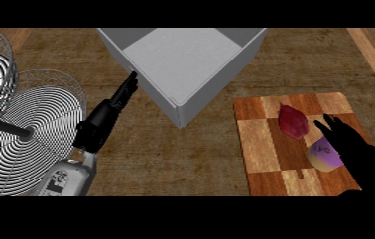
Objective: Pick the can from the cutting board and place it in the cardboard box
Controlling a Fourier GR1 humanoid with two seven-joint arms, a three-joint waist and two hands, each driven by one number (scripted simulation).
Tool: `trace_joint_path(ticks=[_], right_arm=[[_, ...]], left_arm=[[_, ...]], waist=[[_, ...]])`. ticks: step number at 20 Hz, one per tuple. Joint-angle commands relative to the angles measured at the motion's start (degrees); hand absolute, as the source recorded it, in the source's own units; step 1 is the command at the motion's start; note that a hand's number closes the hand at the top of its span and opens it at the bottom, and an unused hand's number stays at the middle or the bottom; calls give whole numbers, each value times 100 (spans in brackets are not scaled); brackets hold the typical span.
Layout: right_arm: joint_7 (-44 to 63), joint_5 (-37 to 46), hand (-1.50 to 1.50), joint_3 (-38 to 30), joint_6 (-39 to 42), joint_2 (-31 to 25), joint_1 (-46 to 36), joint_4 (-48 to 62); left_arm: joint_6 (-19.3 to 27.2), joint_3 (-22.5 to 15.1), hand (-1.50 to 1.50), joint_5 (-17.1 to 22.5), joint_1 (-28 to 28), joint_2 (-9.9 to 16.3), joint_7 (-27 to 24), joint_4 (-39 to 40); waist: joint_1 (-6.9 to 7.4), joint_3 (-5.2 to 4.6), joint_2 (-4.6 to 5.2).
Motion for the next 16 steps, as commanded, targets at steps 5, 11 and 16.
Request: trace_joint_path(ticks=[5, 11, 16], right_arm=[[-385, 142, 150, -27, 114, 146, -120, 721], [-719, 523, 150, -19, -238, 156, -168, 804], [-1062, 924, 150, -223, -992, 204, -46, 794]], left_arm=[[-178, 230, 0, -56, -148, -35, -268, 411], [-356, 293, 0, 72, 62, 100, 187, -287], [-152, 111, 0, -221, 16, -230, 84, -74]], waist=[[-8, 81, 64], [24, 83, 54], [-23, 82, 51]])
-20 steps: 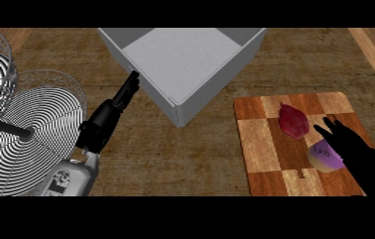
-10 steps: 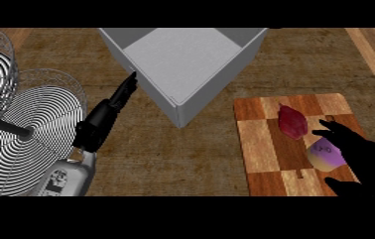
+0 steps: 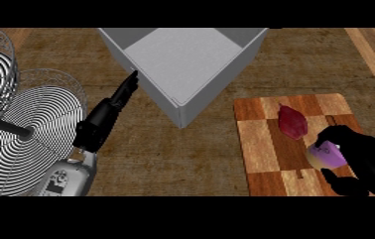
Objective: Pick the can from the cutting board and place it in the cardboard box
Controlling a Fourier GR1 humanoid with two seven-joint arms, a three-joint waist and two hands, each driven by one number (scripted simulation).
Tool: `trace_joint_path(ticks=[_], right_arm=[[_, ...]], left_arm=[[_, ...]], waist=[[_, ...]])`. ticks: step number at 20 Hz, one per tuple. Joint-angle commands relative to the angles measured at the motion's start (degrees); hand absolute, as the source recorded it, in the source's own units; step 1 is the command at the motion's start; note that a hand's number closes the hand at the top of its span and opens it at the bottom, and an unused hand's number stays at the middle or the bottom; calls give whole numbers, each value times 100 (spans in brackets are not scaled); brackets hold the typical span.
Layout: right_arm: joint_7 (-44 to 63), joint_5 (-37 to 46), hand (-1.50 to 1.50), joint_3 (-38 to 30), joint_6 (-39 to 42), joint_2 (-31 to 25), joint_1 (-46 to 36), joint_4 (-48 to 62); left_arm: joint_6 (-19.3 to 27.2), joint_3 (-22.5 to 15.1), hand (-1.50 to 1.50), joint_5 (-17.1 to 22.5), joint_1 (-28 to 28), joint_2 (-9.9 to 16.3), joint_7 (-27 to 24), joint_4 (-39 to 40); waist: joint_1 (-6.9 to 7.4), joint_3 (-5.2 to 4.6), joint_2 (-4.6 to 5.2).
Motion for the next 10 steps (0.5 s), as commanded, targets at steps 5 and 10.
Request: trace_joint_path(ticks=[5, 10], right_arm=[[-1418, 450, 150, 1912, 252, 309, -1398, -106], [-1821, 597, 150, 2397, 240, 1130, -2983, 337]], left_arm=[[-120, -262, 0, -89, -282, -173, -43, 67], [-57, -287, 0, -109, -150, -246, 44, 35]], waist=[[618, 128, 190], [401, 119, 125]])
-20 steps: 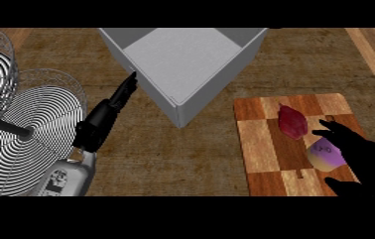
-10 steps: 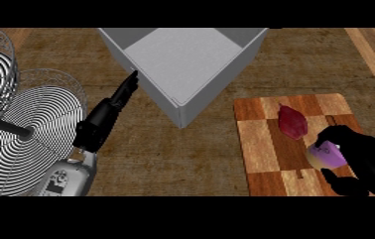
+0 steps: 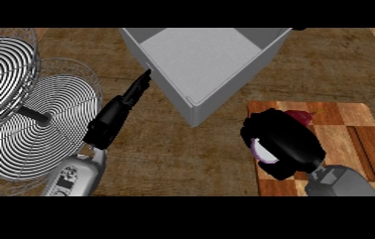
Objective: Pick the can from the cutting board and place it in the cardboard box
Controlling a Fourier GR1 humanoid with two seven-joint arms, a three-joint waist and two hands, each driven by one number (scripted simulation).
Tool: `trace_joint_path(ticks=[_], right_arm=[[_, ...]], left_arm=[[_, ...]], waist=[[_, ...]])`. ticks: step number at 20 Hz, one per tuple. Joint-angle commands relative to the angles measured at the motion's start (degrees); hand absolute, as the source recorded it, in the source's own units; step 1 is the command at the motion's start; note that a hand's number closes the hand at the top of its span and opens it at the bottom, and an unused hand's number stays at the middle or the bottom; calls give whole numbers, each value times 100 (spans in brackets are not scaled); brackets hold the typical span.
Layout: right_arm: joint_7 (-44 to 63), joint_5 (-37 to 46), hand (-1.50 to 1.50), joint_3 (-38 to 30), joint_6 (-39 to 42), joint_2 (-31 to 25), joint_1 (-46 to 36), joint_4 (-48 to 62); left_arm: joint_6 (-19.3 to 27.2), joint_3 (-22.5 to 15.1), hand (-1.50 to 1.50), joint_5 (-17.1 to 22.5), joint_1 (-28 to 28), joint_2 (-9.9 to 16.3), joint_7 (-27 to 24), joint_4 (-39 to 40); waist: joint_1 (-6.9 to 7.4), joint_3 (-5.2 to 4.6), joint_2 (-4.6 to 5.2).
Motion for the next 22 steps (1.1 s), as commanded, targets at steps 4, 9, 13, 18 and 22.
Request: trace_joint_path(ticks=[4, 9, 13, 18, 22], right_arm=[[-822, -139, 150, 239, -112, 838, -1237, 456], [-949, -1202, 150, -598, 1091, 641, -1619, -491], [-551, -2111, 150, -1143, 1786, 743, -1292, -1482], [266, -2709, 150, -2019, 2171, 1111, -2130, -1126], [1012, -2855, 150, -2172, 2344, 1301, -2205, -1354]], left_arm=[[28, 182, 0, 13, 265, 49, 69, -114], [33, 399, 0, -20, 182, 96, -30, 20], [-19, 314, 0, -16, 561, 130, 22, -436], [96, 304, 0, -198, 401, -43, 43, -218], [134, 294, 0, -283, 213, -189, 249, -249]], waist=[[-405, 18, -55], [-505, 15, -74], [-538, 18, -101], [-475, 16, -72], [-490, 17, -69]])
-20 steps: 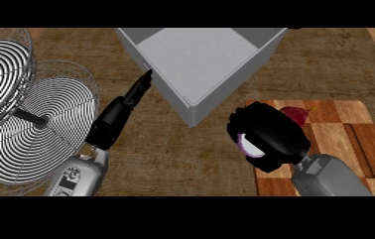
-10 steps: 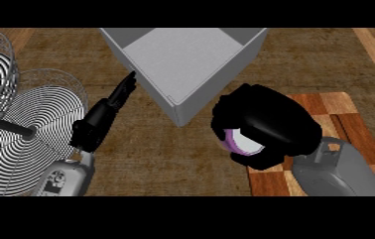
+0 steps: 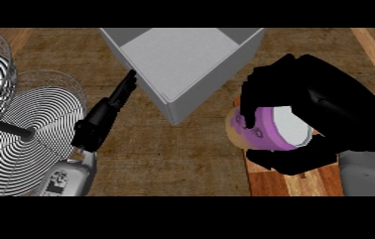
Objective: Pick the can from the cutting board and place it in the cardboard box
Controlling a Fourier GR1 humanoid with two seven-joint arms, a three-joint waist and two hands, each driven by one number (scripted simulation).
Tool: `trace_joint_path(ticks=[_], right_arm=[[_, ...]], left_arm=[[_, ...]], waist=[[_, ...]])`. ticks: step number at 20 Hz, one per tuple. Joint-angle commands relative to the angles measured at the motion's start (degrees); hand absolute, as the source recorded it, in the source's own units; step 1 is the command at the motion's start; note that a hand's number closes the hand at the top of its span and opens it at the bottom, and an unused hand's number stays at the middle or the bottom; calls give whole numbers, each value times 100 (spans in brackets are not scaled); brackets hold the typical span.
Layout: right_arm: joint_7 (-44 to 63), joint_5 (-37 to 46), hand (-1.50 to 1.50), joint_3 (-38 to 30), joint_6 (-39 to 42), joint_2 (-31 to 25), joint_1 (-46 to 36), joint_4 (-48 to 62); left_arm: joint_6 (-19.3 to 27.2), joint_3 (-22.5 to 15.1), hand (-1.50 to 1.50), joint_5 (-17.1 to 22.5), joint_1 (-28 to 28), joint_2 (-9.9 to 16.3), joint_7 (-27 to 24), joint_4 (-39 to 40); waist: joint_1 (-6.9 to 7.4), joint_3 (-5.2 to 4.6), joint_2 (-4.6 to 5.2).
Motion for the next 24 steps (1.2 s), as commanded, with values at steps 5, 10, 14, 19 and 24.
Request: trace_joint_path(ticks=[5, 10, 14, 19, 24], right_arm=[[1206, -220, 150, -550, 68, 376, -1351, 600], [850, 332, 150, -262, -515, 636, -2043, 1997], [513, 272, 150, -716, -671, 511, -2760, 3193], [667, 466, 150, -780, -1077, 754, -3457, 3996], [256, 1214, 150, -387, -2139, 1092, -3494, 4962]], left_arm=[[-47, -155, 0, -122, -2, -236, 170, -94], [-88, -49, 0, -223, 192, -163, -153, 33], [-183, 45, 0, -156, 53, -135, -93, -34], [-206, 103, 0, -112, -244, -248, 263, -19], [-174, 1, 0, -261, 210, -268, -104, -114]], waist=[[23, -1, 7], [67, -1, 22], [93, -1, 32], [86, -1, 30], [126, -2, 41]])
